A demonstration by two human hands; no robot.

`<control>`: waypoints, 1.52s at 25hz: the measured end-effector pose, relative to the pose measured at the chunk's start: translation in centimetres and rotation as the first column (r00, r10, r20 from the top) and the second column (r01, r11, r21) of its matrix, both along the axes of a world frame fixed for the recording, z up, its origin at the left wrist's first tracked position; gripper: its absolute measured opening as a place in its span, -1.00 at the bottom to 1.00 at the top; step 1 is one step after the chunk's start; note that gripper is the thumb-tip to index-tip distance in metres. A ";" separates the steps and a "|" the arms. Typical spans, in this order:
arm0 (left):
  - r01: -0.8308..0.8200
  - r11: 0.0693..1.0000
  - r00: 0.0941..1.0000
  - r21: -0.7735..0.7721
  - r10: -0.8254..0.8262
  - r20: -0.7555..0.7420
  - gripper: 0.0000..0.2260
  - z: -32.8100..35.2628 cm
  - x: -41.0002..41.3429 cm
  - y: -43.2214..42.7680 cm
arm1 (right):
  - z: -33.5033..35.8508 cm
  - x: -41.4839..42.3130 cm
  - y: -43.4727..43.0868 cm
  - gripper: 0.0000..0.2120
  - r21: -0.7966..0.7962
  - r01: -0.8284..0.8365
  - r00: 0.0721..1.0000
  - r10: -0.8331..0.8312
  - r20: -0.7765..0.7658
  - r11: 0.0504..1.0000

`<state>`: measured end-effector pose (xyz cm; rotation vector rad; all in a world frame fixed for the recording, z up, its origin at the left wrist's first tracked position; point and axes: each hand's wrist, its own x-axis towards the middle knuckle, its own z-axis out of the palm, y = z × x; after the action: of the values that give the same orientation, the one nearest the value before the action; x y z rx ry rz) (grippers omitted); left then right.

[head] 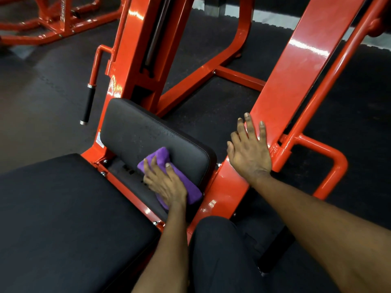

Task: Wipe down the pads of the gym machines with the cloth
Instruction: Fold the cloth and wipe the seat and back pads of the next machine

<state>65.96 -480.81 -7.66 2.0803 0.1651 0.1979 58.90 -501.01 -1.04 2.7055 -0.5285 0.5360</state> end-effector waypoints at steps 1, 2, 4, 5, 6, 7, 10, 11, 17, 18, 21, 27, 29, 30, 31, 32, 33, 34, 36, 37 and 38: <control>0.079 0.995 0.995 0.059 -0.082 0.055 -0.52 1.3 0.4 -0.8 | 0.0 0.0 0.0 -0.62 -0.001 0.003 1.000 -0.003 0.000 1.000; 0.181 0.974 0.973 0.136 -0.198 0.119 -0.53 2.5 0.5 -1.8 | 0.0 0.0 0.0 -0.62 0.000 0.005 1.000 -0.005 0.001 1.000; 0.348 0.883 0.879 0.317 -0.424 0.217 -0.53 4.3 0.5 -3.3 | 0.0 0.0 0.0 -0.61 0.002 0.000 1.000 0.000 0.006 1.000; 0.385 0.835 0.833 0.394 -0.498 0.241 -0.52 4.6 0.4 -3.6 | -0.1 0.1 -0.1 -0.62 0.002 -0.003 1.000 0.003 0.009 1.000; 0.400 0.803 0.803 0.442 -0.540 0.253 -0.52 4.4 0.1 -3.4 | -0.1 0.1 -0.1 -0.62 0.002 -0.004 1.000 0.004 0.010 1.000; 0.410 0.786 0.786 0.463 -0.561 0.258 -0.51 3.5 -0.5 -2.7 | -0.1 0.1 -0.1 -0.62 0.004 -0.004 1.000 0.004 0.012 1.000; 0.432 0.785 0.786 0.443 -0.569 0.241 -0.45 -0.6 -3.6 0.9 | -0.1 0.2 -0.1 -0.61 0.001 0.000 1.000 0.000 0.010 1.000; 0.429 0.793 0.802 0.433 -0.555 0.221 -0.43 -1.9 -4.8 2.0 | -0.2 0.1 0.0 -0.61 -0.003 0.003 1.000 -0.003 0.006 1.000; 0.411 0.826 0.831 0.386 -0.513 0.214 -0.49 2.1 -2.5 -1.2 | -0.2 0.2 -0.1 -0.62 -0.005 0.006 1.000 -0.006 0.008 1.000; 0.416 0.808 0.805 0.417 -0.541 0.243 -0.51 3.6 -1.3 -2.5 | -0.2 0.2 -0.1 -0.62 -0.002 0.002 1.000 -0.002 0.010 1.000; 0.396 0.766 0.771 0.507 -0.577 0.270 -0.52 4.2 -0.3 -3.5 | -0.2 0.1 0.0 -0.62 0.004 -0.007 1.000 0.007 0.012 1.000; 0.392 0.796 0.804 0.461 -0.540 0.249 -0.44 -3.4 -5.3 2.8 | 0.0 0.0 0.1 -0.62 -0.004 0.001 1.000 -0.001 0.003 1.000; 0.374 0.829 0.823 0.415 -0.503 0.264 -0.48 -3.5 -4.3 3.0 | 0.0 0.0 0.1 -0.62 -0.001 -0.001 1.000 0.001 0.005 1.000; 0.361 0.845 0.834 0.395 -0.482 0.268 -0.51 -3.3 -3.6 3.0 | 0.0 0.0 0.2 -0.62 -0.001 -0.001 1.000 0.001 0.004 1.000; 0.337 0.863 0.852 0.377 -0.450 0.269 -0.53 -3.1 -2.7 3.1 | 0.0 0.0 0.2 -0.62 -0.002 -0.001 1.000 0.001 0.001 1.000; 0.300 0.886 0.877 0.354 -0.402 0.264 -0.54 -2.8 -1.5 3.3 | 0.0 0.0 0.1 -0.61 -0.004 -0.001 1.000 0.001 0.000 1.000; 0.255 0.912 0.907 0.323 -0.341 0.247 -0.56 -2.5 -0.1 3.6 | 0.0 0.0 0.1 -0.61 -0.005 -0.001 1.000 0.001 0.001 1.000; 0.204 0.937 0.939 0.283 -0.269 0.216 -0.57 -2.2 1.5 3.8 | -0.1 0.0 0.1 -0.61 -0.004 -0.001 1.000 0.001 0.003 1.000; 0.098 0.976 0.981 0.196 -0.128 0.148 -0.59 -1.6 3.3 4.0 | -0.1 0.1 0.0 -0.61 0.000 -0.001 1.000 0.001 0.005 1.000; 0.068 0.984 0.986 0.164 -0.091 0.137 -0.59 -1.4 3.2 3.6 | -0.1 0.1 0.0 -0.61 0.000 0.001 1.000 -0.001 0.002 1.000; 0.066 0.988 0.985 0.141 -0.087 0.149 -0.59 -1.4 2.3 3.0 | -0.1 0.1 0.0 -0.61 -0.001 0.001 1.000 -0.001 -0.002 1.000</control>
<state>68.30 -477.80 -9.02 2.1912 -0.0240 0.3310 59.04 -501.02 -1.15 2.7040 -0.5295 0.5331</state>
